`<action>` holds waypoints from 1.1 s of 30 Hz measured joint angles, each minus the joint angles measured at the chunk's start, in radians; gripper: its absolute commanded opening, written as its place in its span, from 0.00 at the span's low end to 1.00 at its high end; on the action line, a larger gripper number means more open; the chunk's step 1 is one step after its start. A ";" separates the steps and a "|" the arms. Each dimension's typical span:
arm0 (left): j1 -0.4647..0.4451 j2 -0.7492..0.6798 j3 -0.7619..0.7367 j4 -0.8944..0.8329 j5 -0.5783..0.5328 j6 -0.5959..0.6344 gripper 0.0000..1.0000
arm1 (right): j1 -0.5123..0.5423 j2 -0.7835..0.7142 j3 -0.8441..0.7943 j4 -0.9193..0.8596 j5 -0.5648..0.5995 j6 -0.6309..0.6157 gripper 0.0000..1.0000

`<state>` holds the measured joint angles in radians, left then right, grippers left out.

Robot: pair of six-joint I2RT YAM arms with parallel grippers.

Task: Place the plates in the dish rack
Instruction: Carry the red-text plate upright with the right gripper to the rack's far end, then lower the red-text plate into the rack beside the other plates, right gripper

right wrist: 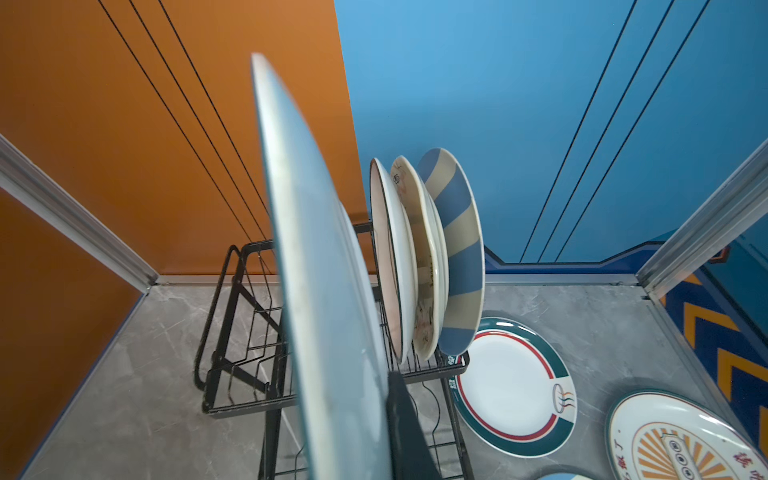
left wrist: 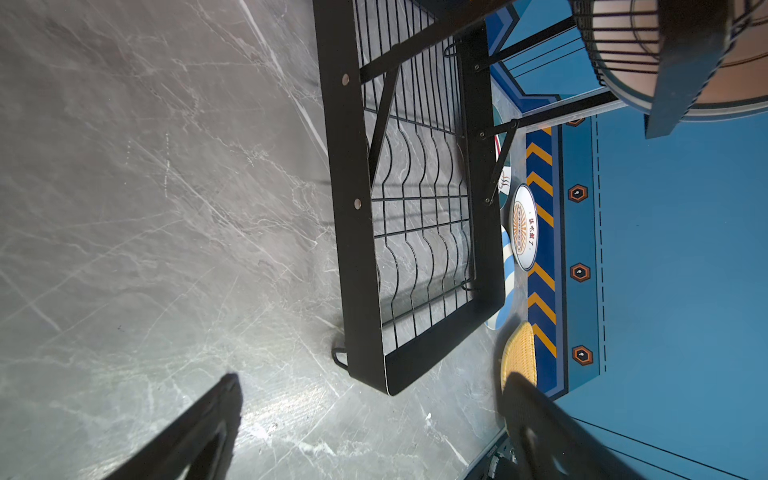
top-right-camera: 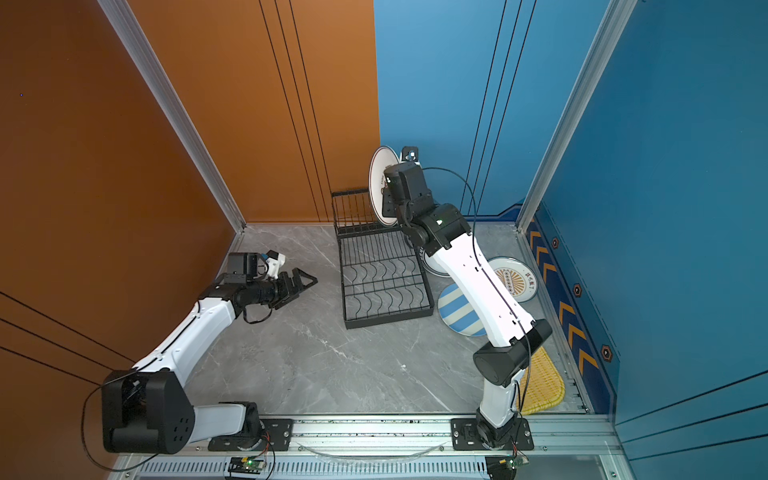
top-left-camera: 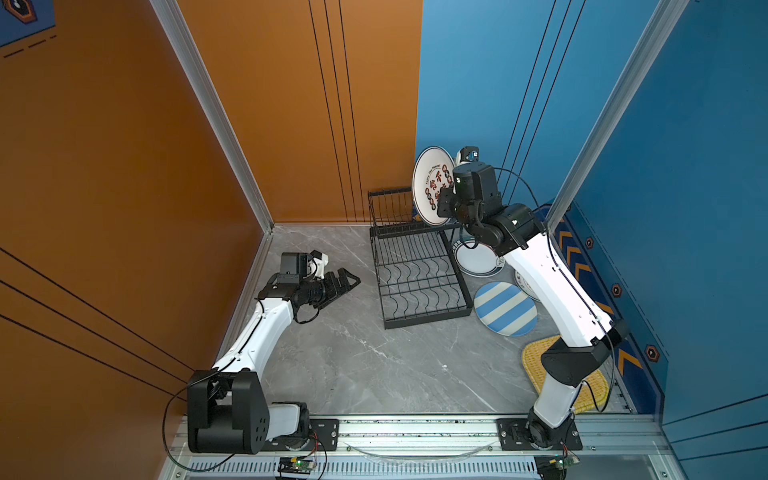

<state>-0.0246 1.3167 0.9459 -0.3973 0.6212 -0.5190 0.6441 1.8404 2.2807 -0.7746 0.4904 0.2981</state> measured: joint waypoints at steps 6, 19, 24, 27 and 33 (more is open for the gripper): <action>-0.008 0.001 0.000 0.000 -0.012 0.000 0.98 | 0.017 0.100 0.056 0.045 0.121 -0.101 0.00; -0.011 0.001 0.000 0.000 -0.025 0.000 0.98 | 0.016 0.243 0.146 0.169 0.233 -0.241 0.00; -0.016 0.001 0.000 0.000 -0.031 0.000 0.98 | 0.007 0.292 0.164 0.195 0.241 -0.255 0.00; -0.017 0.001 0.000 0.000 -0.034 0.000 0.98 | -0.001 0.312 0.164 0.200 0.242 -0.258 0.00; -0.019 0.001 -0.001 0.000 -0.039 0.000 0.98 | -0.013 0.339 0.164 0.204 0.246 -0.257 0.00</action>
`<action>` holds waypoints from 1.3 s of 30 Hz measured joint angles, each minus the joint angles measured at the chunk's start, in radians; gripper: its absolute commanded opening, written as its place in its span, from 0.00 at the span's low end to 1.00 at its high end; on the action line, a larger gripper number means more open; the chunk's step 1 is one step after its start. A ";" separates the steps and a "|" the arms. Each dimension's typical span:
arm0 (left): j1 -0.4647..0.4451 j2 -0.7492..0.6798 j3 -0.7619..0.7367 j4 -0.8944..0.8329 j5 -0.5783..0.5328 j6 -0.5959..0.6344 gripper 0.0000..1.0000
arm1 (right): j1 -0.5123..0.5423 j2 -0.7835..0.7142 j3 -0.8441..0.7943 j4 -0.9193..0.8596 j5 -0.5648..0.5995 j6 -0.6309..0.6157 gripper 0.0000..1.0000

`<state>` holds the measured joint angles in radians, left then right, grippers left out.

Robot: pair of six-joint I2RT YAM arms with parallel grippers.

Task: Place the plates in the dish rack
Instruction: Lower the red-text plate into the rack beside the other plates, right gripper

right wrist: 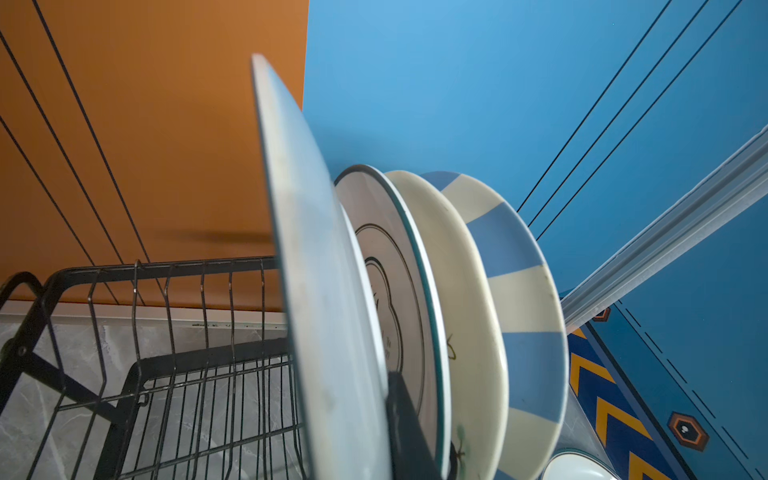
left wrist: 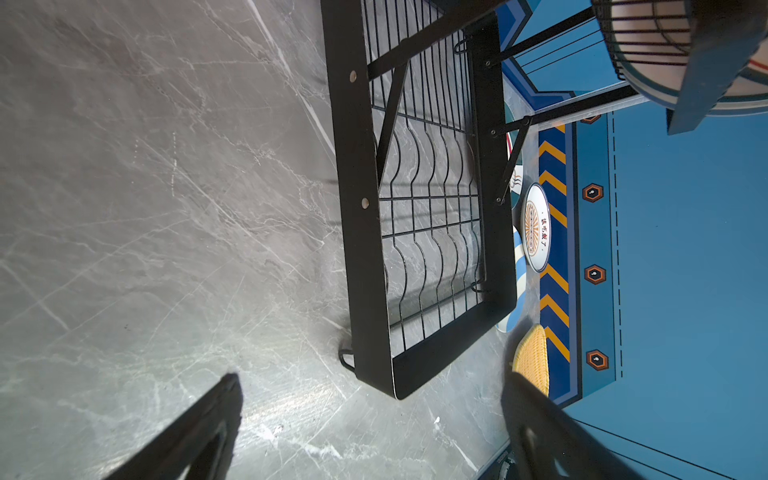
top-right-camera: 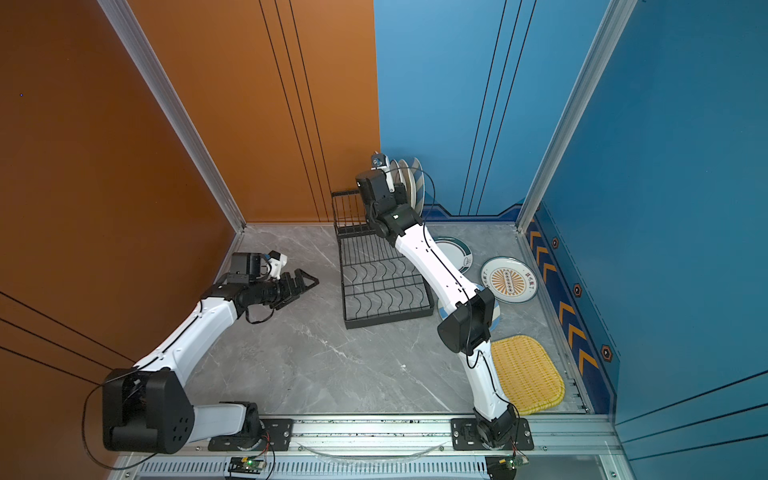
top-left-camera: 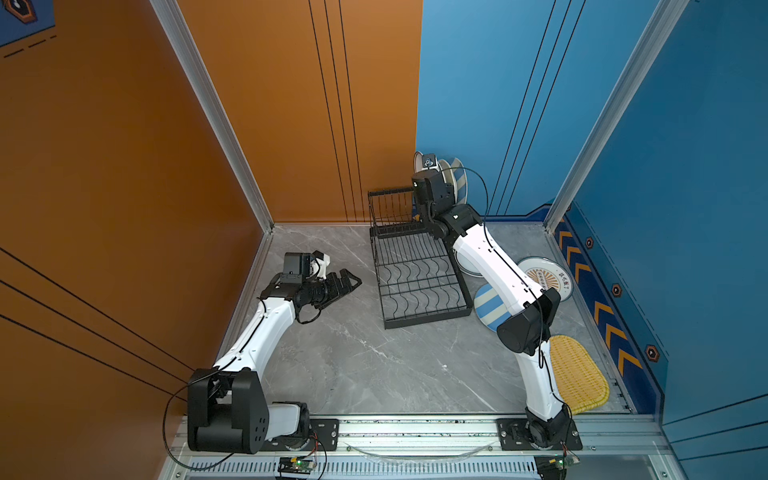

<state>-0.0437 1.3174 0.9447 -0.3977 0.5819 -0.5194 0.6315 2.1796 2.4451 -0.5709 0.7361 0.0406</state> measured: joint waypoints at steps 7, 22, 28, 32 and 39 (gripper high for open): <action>-0.003 0.000 0.000 0.000 -0.004 0.000 0.98 | -0.007 0.005 0.000 0.007 0.002 0.000 0.00; -0.003 0.000 -0.002 0.000 -0.011 0.000 0.98 | -0.032 0.010 -0.025 0.005 -0.007 0.064 0.00; -0.003 0.000 -0.002 0.000 -0.014 0.000 0.98 | -0.033 0.022 -0.032 0.000 -0.027 0.083 0.00; -0.003 0.000 -0.002 0.000 -0.014 0.000 0.98 | -0.035 0.023 -0.033 -0.006 -0.029 0.091 0.03; -0.003 0.000 -0.002 0.000 -0.014 0.000 0.98 | -0.036 0.023 -0.033 -0.008 -0.037 0.093 0.15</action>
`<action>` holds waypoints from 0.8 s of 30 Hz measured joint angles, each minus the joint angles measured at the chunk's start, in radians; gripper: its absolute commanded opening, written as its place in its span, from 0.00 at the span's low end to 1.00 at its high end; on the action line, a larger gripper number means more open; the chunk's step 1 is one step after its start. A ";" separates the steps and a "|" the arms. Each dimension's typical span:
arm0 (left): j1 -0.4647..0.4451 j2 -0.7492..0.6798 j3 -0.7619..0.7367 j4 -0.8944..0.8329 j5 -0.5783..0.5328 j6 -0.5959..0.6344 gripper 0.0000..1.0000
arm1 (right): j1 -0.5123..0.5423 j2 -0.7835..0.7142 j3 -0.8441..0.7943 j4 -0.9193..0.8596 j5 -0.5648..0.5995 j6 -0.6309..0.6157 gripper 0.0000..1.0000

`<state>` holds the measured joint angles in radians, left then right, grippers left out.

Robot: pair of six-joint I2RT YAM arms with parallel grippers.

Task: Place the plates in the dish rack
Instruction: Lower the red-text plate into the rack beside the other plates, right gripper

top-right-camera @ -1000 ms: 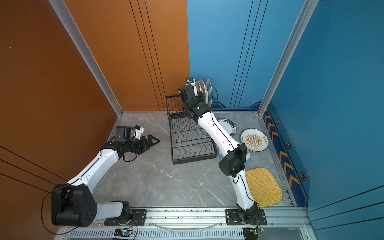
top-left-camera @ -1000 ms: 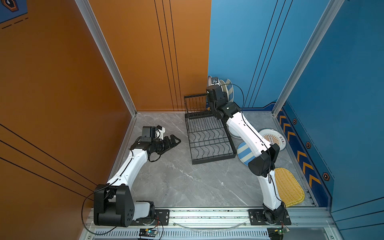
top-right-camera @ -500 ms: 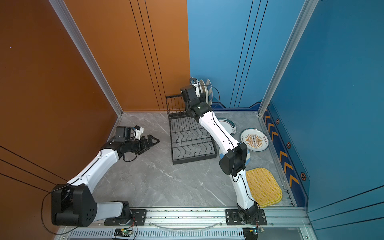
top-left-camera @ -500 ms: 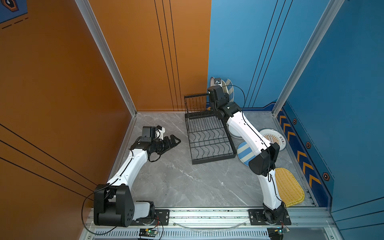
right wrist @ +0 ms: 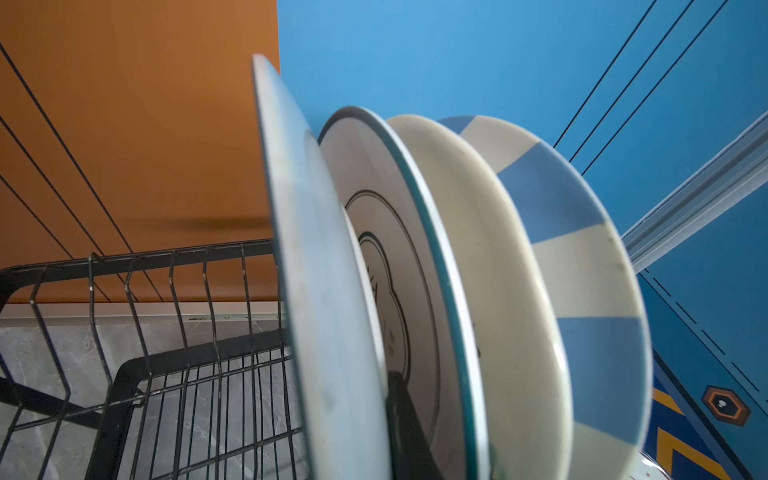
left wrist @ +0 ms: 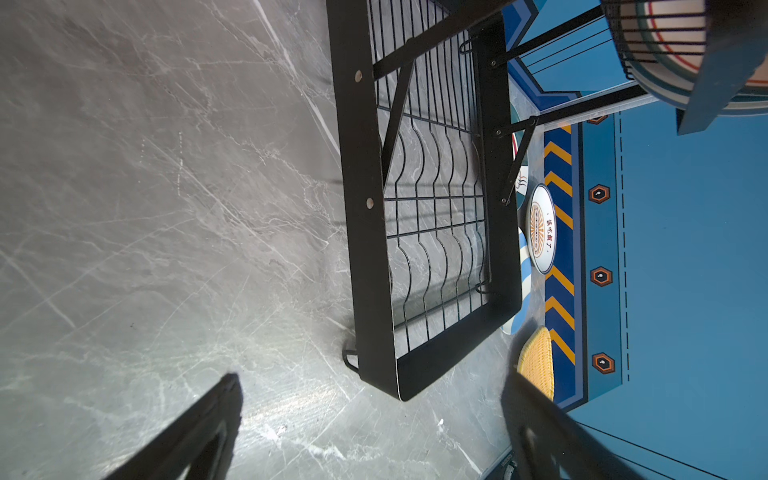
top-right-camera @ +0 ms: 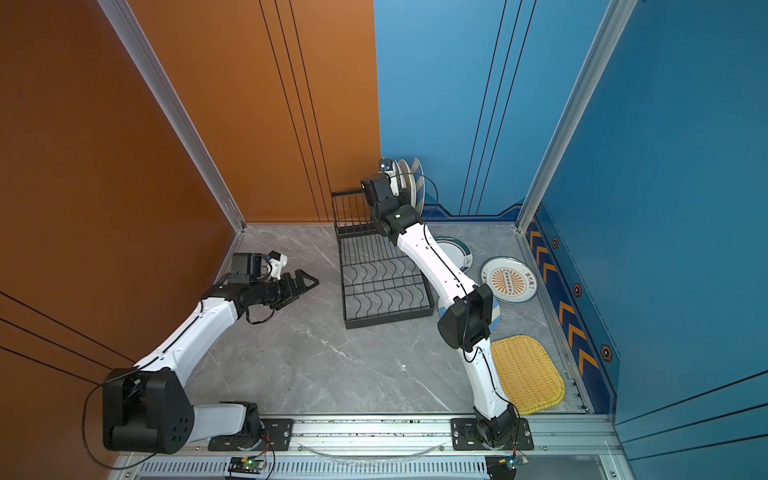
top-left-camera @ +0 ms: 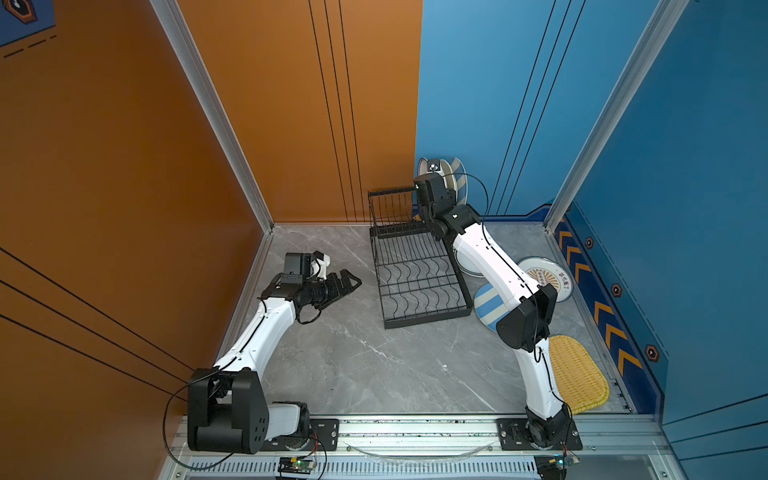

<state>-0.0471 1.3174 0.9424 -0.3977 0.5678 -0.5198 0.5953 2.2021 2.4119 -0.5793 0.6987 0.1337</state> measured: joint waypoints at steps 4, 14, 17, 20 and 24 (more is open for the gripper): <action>0.000 0.000 -0.006 0.000 0.000 0.000 0.98 | 0.000 0.000 0.000 -0.004 -0.006 0.002 0.18; 0.000 -0.001 -0.010 -0.004 0.000 0.000 0.98 | 0.003 0.000 0.000 -0.004 -0.011 0.005 0.27; 0.000 -0.002 -0.010 -0.004 0.000 0.000 0.98 | 0.008 0.000 0.000 -0.004 -0.014 0.003 0.35; 0.000 -0.007 -0.013 -0.004 0.000 0.000 0.98 | 0.016 -0.003 -0.001 -0.007 -0.014 0.004 0.43; 0.000 -0.019 -0.013 -0.004 0.000 0.000 0.98 | 0.027 -0.039 -0.035 -0.015 -0.016 0.005 0.48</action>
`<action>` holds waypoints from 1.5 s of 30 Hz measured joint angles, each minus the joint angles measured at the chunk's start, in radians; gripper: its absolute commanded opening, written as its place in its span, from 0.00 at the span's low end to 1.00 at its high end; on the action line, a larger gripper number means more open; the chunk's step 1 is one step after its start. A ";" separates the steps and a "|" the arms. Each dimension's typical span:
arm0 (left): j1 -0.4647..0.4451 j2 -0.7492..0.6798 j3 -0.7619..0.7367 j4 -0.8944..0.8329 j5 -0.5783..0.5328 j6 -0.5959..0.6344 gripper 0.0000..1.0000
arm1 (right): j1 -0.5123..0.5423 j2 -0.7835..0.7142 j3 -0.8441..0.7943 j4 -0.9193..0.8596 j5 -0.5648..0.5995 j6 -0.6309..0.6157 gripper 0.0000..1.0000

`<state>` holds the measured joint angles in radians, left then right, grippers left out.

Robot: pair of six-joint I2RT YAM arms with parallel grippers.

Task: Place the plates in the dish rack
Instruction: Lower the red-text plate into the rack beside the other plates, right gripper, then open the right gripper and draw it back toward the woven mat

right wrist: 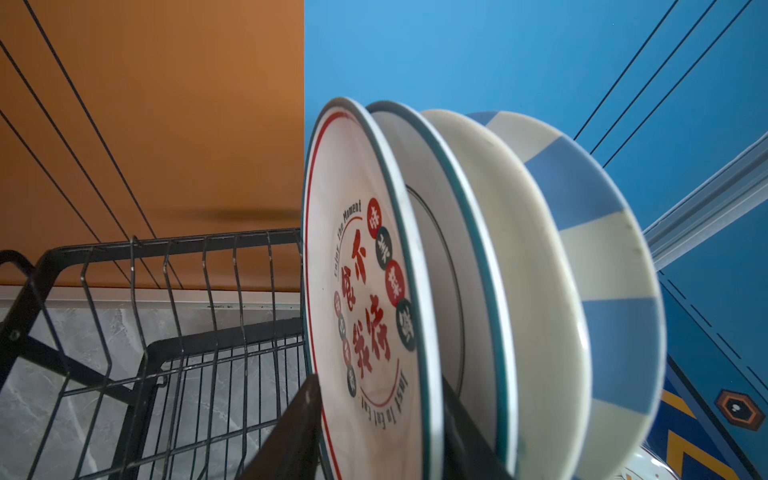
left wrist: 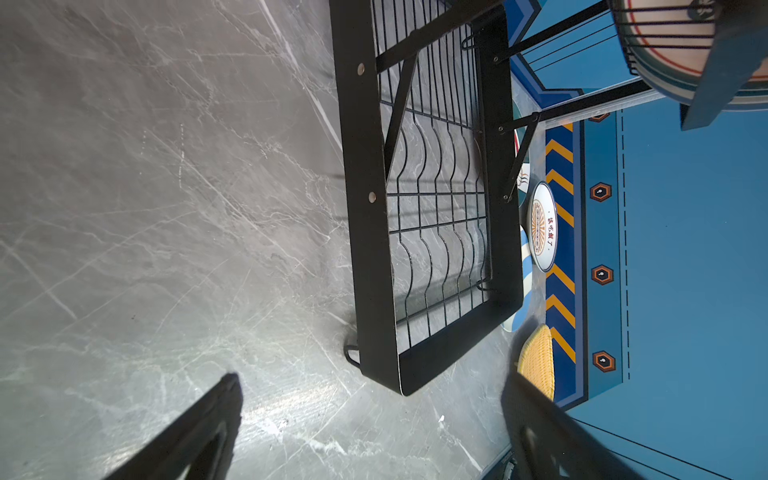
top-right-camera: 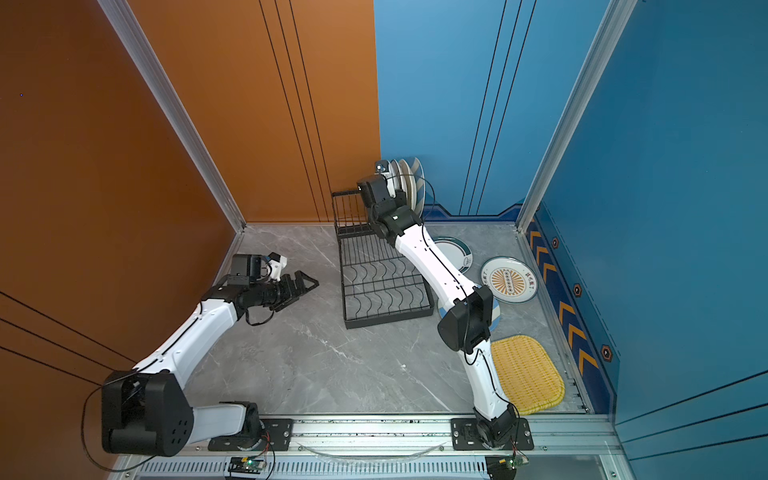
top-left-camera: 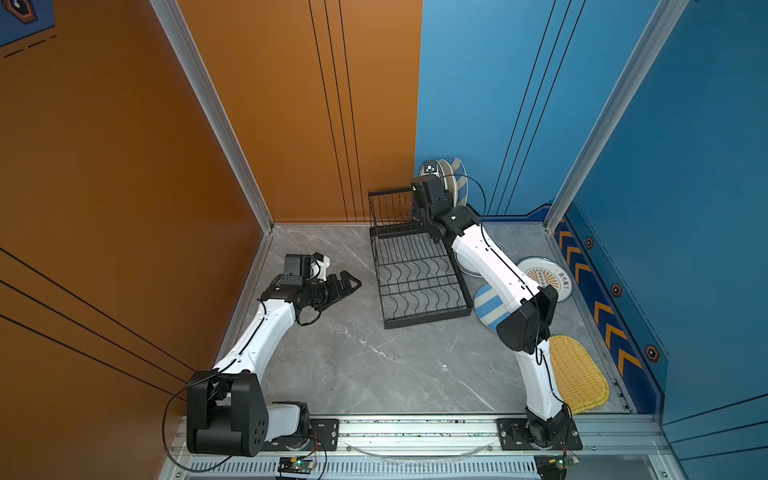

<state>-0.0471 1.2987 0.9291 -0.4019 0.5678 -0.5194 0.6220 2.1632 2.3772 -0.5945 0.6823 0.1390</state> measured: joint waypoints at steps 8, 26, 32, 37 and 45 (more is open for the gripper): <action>-0.006 -0.018 -0.006 0.000 0.000 0.000 0.98 | 0.031 -0.224 -0.200 -0.031 -0.008 0.062 0.57; -0.085 -0.024 -0.019 0.000 0.003 0.009 0.98 | -0.066 -0.782 -0.890 -0.166 -0.099 0.354 0.71; -0.107 -0.024 -0.033 -0.002 0.010 0.019 0.98 | -0.268 -0.938 -1.109 -0.211 -0.209 0.412 0.80; -0.118 -0.024 -0.034 -0.002 0.016 0.026 0.98 | -0.476 -1.008 -1.250 -0.239 -0.316 0.420 0.86; -0.122 -0.024 -0.034 -0.003 0.035 0.026 0.98 | -0.832 -1.030 -1.355 -0.284 -0.452 0.418 0.95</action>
<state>-0.1688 1.2751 0.8955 -0.4046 0.6033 -0.4931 -0.2096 1.1328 1.0225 -0.8783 0.2298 0.5575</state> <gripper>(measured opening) 0.982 0.922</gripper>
